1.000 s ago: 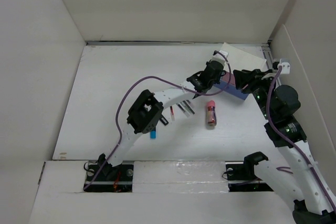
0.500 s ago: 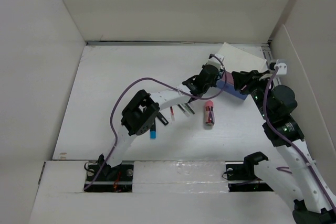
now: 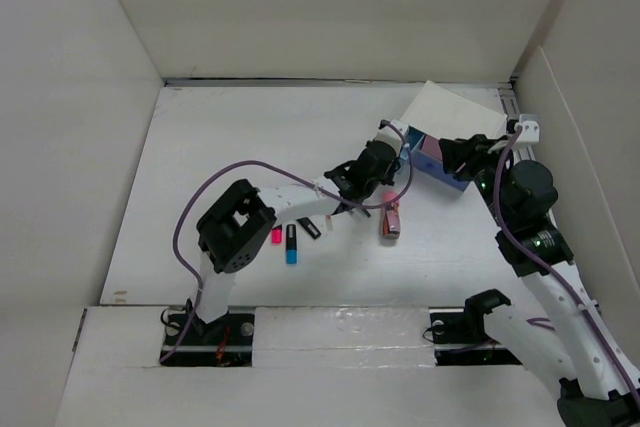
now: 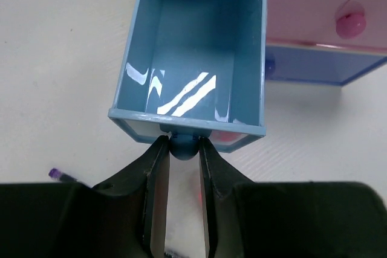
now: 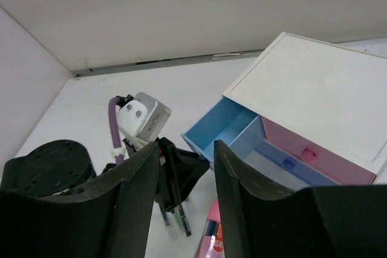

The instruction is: Organize the desk

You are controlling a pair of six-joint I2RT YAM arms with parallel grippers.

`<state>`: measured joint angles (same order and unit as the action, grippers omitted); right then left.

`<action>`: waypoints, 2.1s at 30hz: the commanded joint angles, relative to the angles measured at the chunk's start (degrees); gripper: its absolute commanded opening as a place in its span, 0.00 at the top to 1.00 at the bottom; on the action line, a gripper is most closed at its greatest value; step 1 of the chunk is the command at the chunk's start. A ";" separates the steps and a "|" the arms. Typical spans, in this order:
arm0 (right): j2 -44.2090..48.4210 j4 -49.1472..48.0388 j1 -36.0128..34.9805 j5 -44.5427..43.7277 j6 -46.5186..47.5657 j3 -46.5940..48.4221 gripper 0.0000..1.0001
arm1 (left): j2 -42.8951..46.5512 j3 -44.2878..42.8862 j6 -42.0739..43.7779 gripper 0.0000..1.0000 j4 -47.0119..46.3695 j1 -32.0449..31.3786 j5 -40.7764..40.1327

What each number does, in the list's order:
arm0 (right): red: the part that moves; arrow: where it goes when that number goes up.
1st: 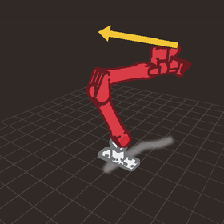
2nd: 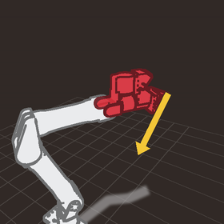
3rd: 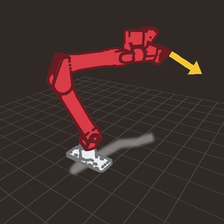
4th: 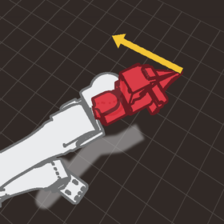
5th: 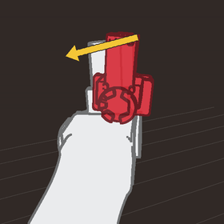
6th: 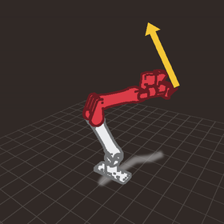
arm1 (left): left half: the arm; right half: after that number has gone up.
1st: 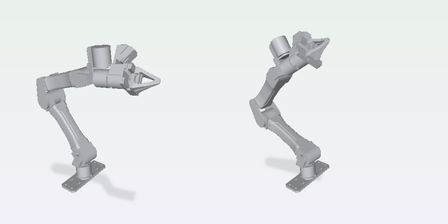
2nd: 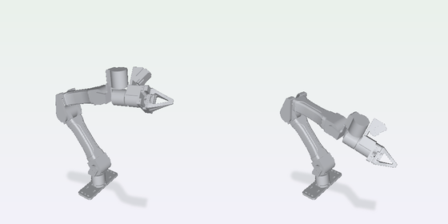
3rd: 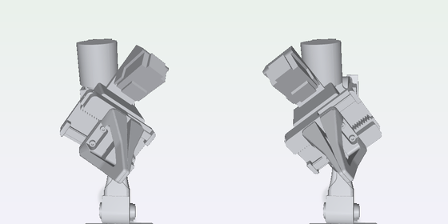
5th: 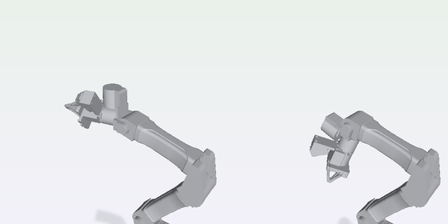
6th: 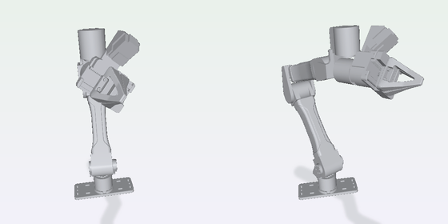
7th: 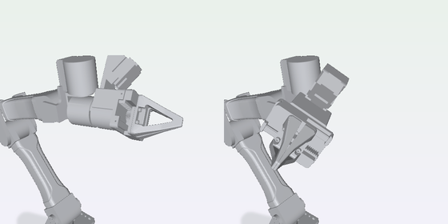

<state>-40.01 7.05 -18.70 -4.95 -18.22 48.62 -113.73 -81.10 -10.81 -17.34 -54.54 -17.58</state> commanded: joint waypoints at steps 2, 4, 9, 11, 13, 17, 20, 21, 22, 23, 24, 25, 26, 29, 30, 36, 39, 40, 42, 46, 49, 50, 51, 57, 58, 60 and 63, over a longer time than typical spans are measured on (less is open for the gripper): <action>0.11 -2.83 0.33 -1.29 0.20 -0.28 0.53 | 7.11 4.28 -0.27 1.00 -2.52 -0.04 -0.43; 0.11 -2.83 0.33 -1.29 0.20 -0.37 0.53 | 8.00 6.03 -0.18 1.00 -2.78 -0.04 -0.61; 0.19 -2.83 0.33 -1.11 0.20 -0.46 0.53 | 10.55 9.11 -0.27 1.00 -3.14 -0.04 0.09; 0.37 -2.65 0.33 -1.20 0.29 -0.54 0.53 | 11.16 9.73 -0.18 1.00 -3.48 -0.04 0.36; 0.63 -2.65 0.33 -1.20 0.20 -0.54 0.53 | 11.08 10.00 -0.18 1.00 -3.49 -0.04 0.62; 0.63 -2.57 0.33 -1.29 0.20 -0.72 0.53 | 10.46 10.26 0.00 1.00 -3.40 -1.09 -0.08; 0.37 -2.65 0.33 -1.64 0.38 -1.16 0.53 | 10.29 10.79 0.26 1.00 -4.19 -1.09 -0.35; 0.02 -2.65 0.33 -1.47 0.38 -1.33 0.53 | 10.11 10.70 0.35 1.00 -4.36 -1.09 -0.78; -0.16 -2.65 0.33 -1.47 0.29 -1.51 0.53 | 9.67 10.70 0.44 1.00 -4.54 -1.09 -1.05; -0.68 -3.00 0.33 -1.64 0.20 -1.69 0.53 | 9.50 10.70 0.44 1.00 -4.80 -1.09 -1.22; -1.21 -3.18 0.33 -1.99 0.20 -2.04 0.53 | 9.41 11.05 0.44 1.00 -5.07 -1.09 -1.22; -1.65 -3.36 0.33 -2.34 0.03 -2.56 0.53 | 9.41 11.31 0.35 1.00 -5.59 -1.09 -1.22; -2.09 -3.62 0.33 -3.04 0.02 -2.74 0.60 | 9.41 11.40 -0.09 1.00 -5.68 -1.09 -1.05; -4.89 -4.85 0.33 -3.22 -0.15 -3.27 0.82 | 10.55 12.72 -0.35 1.00 -6.38 -1.09 -0.70; -6.64 -5.03 0.33 -3.14 -0.33 -3.27 0.89 | 10.98 13.16 -0.44 1.00 -6.65 -1.09 -0.70; -11.05 -6.43 1.38 -4.28 -1.38 -3.53 0.97 | 12.57 15.10 -0.27 1.00 -7.27 -1.09 0.09; -12.20 -8.09 2.52 -2.52 -1.91 -3.71 0.98 | 12.66 15.18 -0.44 1.00 -7.27 -1.09 0.18; -12.20 -8.28 2.53 -2.35 -2.08 -3.80 0.98 | 13.09 15.27 -0.35 1.00 -7.18 -1.09 0.18; -12.02 -8.72 2.53 -2.25 -2.17 -4.06 0.97 | 13.80 15.71 -0.27 1.00 -7.44 -1.09 0.18; -12.99 -9.25 3.05 -2.34 -2.43 -4.58 0.97 | 13.89 15.80 0.08 1.00 -7.18 -1.09 0.45; -15.88 -10.04 3.92 -2.35 -2.79 -4.94 0.98 | 13.19 15.62 -0.44 1.00 -6.91 -1.61 0.97; -16.85 -10.04 4.45 -0.95 -3.05 -4.85 1.00 | 13.36 15.97 -0.62 1.00 -7.26 -1.62 0.97; -18.42 -10.30 4.46 -0.07 -3.40 -4.76 1.00 | 13.27 16.06 -0.62 1.00 -7.35 -1.62 0.89; -23.53 -12.85 5.16 3.01 -4.54 -3.97 1.00 | 13.71 16.15 -0.18 1.00 -7.53 -1.62 0.45; -25.19 -12.94 5.16 3.19 -4.89 -3.71 1.00 | 13.80 16.15 -0.09 1.00 -7.53 -1.62 0.45; -26.43 -13.02 5.69 3.81 -5.07 -3.45 1.00 | 13.71 16.06 -0.09 1.00 -7.44 -1.62 0.53; -28.80 -14.25 6.21 3.98 -5.42 -2.92 1.00 | 13.71 16.32 -0.27 1.00 -7.88 -1.62 1.06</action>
<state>-67.88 -2.31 -13.39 -2.37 -22.61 44.07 -103.63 -65.45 -10.96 -23.75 -55.70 -16.97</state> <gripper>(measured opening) 0.009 0.170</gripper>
